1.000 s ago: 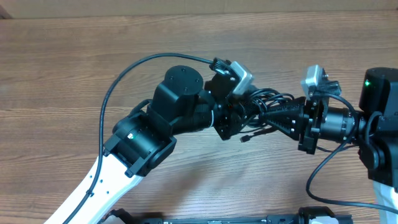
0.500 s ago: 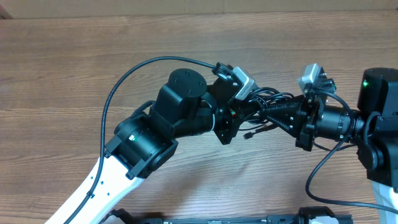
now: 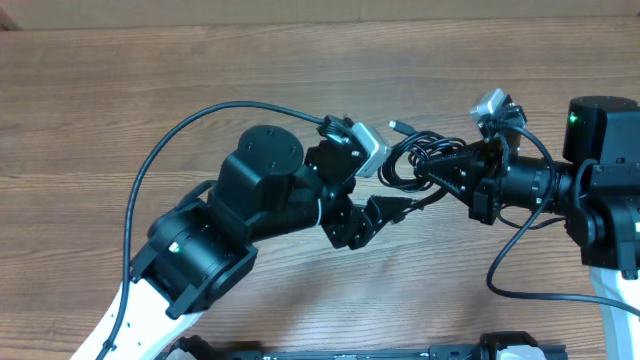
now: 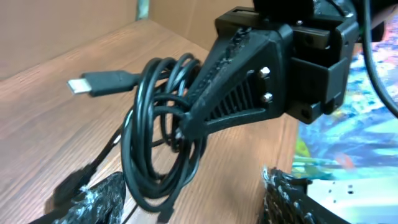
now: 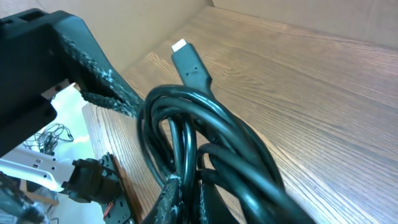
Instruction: Untangle cables
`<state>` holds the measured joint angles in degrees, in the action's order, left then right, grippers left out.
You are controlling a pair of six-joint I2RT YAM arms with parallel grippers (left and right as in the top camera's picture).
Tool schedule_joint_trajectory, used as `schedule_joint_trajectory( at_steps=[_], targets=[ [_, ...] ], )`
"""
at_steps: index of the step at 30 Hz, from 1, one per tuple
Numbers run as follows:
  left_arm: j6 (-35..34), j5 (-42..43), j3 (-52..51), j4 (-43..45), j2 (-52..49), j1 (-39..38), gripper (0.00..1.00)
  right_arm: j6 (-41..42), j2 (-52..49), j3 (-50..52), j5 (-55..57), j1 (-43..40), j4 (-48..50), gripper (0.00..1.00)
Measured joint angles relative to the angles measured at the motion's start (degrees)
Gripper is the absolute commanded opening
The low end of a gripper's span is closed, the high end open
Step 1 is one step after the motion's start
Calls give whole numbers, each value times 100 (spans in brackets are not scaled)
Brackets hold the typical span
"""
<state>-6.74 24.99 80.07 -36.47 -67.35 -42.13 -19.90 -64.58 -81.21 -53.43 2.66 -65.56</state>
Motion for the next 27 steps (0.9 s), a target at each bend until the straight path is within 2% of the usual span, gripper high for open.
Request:
schedule_joint_trajectory(
  at_steps=[3,6,8,10,22,27],
  targets=[
    [-109,-522,0,-74,98,-7,79,7,0,0,33,2,-7,4],
    [-708,-1473,0,-138,168,-15,80,20,0,0,33,2,-15,4],
    [-841,-1637,0,-122,168,-15,81,17,0,0,35,0,-79,4],
    [-986,-1746,0,-66,162,-15,78,20,0,0,31,0,-116,4],
    [-1093,-1558,0,90,20,-15,77,22,0,0,-203,2,-142,4],
    [-1121,-1539,0,101,-181,-15,72,39,0,0,-356,0,-321,4]
  ],
)
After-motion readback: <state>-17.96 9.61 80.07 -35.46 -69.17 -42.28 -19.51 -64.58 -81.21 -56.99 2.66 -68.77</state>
